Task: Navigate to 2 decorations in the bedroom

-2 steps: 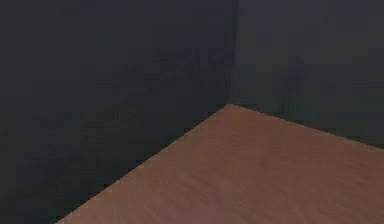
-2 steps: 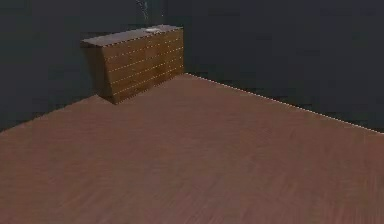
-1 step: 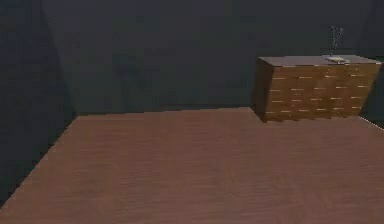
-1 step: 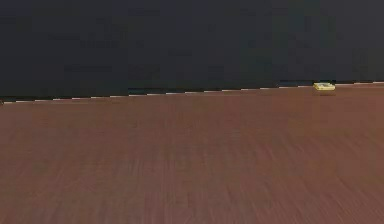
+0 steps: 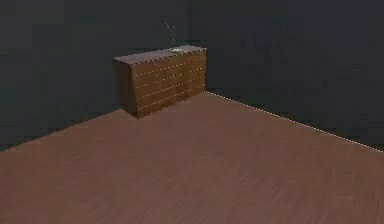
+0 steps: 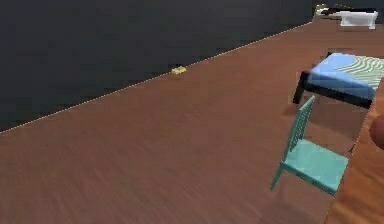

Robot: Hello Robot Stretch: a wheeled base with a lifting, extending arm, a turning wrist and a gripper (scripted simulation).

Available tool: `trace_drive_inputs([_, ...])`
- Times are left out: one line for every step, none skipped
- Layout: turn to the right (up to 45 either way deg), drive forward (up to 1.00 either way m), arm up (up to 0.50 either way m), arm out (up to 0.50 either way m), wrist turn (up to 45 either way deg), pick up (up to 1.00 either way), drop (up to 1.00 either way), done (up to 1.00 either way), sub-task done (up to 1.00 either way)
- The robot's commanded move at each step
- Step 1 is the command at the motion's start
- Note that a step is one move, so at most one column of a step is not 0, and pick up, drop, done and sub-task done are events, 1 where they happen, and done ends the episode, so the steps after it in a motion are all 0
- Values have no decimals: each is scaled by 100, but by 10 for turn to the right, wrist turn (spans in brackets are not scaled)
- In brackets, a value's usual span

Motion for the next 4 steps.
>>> trace_drive_inputs([0,100,0,0,0,0,0,0,0])
trace_drive_inputs([0,100,0,0,0,0,0,0,0])
trace_drive_inputs([60,0,0,0,0,0,0,0,0])
trace_drive_inputs([0,45,0,0,0,0,0,0,0])
